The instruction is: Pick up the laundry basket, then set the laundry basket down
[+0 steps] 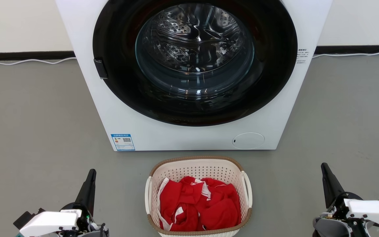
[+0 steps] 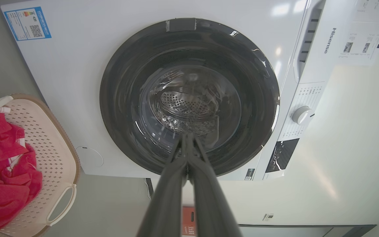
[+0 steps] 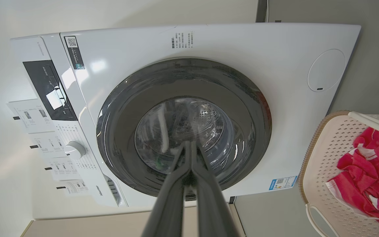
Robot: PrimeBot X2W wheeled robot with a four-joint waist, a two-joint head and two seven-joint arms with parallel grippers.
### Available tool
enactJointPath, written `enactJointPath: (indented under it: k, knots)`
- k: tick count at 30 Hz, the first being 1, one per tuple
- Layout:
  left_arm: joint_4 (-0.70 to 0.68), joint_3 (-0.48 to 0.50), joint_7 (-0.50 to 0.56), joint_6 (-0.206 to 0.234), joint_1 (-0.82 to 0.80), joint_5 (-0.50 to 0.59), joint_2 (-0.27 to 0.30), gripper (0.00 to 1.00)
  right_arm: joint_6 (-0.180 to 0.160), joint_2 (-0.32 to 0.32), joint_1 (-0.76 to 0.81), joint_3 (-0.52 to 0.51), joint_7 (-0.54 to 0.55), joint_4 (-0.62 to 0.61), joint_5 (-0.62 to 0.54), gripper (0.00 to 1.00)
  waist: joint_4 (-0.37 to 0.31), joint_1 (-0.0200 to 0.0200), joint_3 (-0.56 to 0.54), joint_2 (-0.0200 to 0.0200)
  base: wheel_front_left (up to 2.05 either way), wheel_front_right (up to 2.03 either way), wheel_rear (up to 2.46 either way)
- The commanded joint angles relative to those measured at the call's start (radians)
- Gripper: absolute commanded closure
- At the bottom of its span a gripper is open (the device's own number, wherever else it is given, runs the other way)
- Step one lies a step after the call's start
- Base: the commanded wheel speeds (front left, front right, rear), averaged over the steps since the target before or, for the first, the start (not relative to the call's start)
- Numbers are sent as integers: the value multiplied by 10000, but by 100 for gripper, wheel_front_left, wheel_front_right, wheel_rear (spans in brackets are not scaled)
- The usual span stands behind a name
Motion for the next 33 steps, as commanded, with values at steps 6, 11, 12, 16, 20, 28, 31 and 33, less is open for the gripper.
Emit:
enactJointPath:
  k: [6, 11, 12, 16, 20, 28, 31, 33]
  knots:
    - [-291, 312, 61, -73, -559, -50, 139, 100, 73, -49, -407, 196, 104, -311, 65, 100, 0, 0, 0, -1, 0, 0, 0]
    - [-291, 312, 61, -73, -559, -50, 139, 100, 73, -49, -407, 196, 104, -311, 65, 100, 0, 0, 0, -1, 0, 0, 0]
    - [-291, 312, 61, -73, -559, -50, 139, 100, 73, -49, -407, 196, 104, -311, 65, 100, 0, 0, 0, -1, 0, 0, 0]
    - [-291, 312, 61, -73, -559, -50, 139, 100, 73, -49, -407, 196, 103, -311, 65, 100, 0, 0, 0, -1, 0, 0, 0]
    - [-291, 312, 61, -73, -559, -50, 139, 100, 73, -49, -407, 196, 103, -311, 65, 100, 0, 0, 0, -1, 0, 0, 0]
    - [-291, 312, 61, -73, -559, -50, 139, 100, 73, -49, -407, 196, 103, -311, 65, 100, 0, 0, 0, -1, 0, 0, 0]
    - [-291, 312, 61, -73, -559, -50, 139, 100, 73, -49, -407, 196, 103, -311, 65, 100, 0, 0, 0, -1, 0, 0, 0]
    - [-291, 312, 61, -73, -559, -50, 139, 100, 73, -49, -407, 196, 103, -311, 65, 100, 0, 0, 0, -1, 0, 0, 0]
